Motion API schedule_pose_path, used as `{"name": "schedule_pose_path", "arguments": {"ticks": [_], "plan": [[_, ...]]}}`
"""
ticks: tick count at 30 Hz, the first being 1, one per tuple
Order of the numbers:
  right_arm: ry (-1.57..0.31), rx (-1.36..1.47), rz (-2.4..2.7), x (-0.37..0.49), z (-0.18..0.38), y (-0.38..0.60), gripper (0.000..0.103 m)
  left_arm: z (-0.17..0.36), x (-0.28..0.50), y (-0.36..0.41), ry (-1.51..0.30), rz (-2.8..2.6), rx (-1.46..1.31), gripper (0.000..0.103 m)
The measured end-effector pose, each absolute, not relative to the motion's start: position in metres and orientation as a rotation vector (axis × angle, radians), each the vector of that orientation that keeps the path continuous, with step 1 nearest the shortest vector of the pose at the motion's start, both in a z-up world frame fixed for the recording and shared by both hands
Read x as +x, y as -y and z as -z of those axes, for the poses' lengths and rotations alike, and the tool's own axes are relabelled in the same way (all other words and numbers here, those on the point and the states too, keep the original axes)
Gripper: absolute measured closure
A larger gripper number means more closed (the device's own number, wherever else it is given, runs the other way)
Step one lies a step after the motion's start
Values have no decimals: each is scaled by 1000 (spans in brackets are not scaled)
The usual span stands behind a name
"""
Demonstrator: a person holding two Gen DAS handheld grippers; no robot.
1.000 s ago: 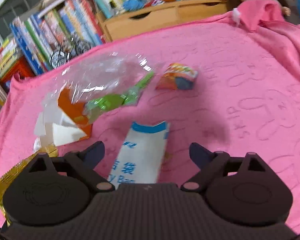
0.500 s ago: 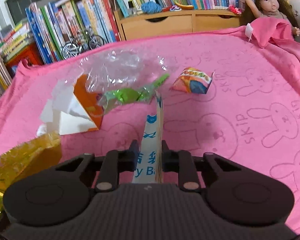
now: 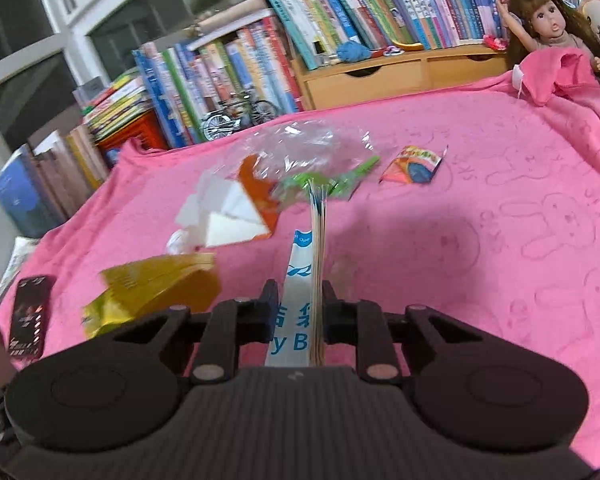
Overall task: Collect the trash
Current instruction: 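Grasp the white-and-blue tube bag with the right gripper and lift it, then carry the gold bag and tube bag past the towel edge over the bin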
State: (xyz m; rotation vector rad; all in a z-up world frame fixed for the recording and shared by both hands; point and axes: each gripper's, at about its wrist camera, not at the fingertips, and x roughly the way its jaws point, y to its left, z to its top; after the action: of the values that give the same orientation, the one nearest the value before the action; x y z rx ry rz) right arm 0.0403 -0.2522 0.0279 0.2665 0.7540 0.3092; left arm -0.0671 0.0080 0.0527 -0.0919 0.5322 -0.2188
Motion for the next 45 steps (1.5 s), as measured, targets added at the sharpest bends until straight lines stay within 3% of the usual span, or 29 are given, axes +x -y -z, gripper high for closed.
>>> {"name": "schedule_pose_path", "arguments": {"ticks": [22,31,45], "plan": [[-760,230,-513,-101,9,255,78,-47,-178,-18,-643,308,-101,86],[-844,220,-498,-126,44,254,78,-9,-197,-14,-816,324,-92,92],[-1014,299,-441,-127,101,260,76,69,-187,0,-1057,303,-34,92]]}}
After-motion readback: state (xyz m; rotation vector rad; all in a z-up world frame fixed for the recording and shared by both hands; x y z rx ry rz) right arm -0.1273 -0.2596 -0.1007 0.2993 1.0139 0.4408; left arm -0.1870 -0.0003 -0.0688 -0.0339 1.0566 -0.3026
